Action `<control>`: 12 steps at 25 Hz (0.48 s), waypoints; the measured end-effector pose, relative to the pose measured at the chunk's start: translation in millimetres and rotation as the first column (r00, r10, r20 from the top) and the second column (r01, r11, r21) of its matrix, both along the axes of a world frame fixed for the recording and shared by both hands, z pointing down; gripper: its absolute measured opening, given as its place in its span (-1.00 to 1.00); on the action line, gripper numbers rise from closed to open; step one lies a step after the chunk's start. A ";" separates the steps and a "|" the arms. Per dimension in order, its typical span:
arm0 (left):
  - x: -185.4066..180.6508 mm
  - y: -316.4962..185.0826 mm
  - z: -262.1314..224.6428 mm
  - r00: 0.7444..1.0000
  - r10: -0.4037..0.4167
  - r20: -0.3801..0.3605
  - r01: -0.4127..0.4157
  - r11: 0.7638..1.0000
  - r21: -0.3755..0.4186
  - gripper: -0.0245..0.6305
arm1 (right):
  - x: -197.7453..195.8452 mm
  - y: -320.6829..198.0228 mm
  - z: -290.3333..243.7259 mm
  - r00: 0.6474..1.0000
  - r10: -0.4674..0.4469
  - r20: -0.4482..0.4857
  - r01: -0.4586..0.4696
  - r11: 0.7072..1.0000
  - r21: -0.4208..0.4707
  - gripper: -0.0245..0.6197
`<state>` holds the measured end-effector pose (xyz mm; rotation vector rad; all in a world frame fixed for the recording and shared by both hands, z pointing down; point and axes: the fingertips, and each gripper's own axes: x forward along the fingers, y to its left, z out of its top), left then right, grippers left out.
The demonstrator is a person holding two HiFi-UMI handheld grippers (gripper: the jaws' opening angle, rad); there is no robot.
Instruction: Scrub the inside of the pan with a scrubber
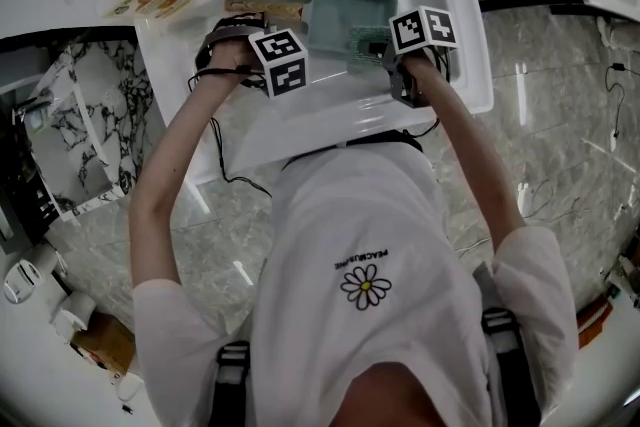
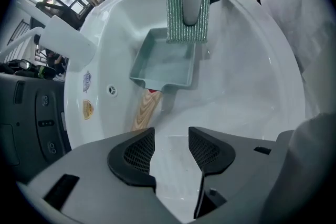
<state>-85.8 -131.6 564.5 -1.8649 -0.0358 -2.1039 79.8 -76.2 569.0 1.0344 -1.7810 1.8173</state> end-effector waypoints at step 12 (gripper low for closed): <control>85.0 -62.5 -157.6 0.723 -0.315 -0.616 0.383 0.924 -0.023 -0.32 | 28.3 -79.0 -117.2 0.983 0.128 -0.135 -0.056 0.898 0.437 -0.73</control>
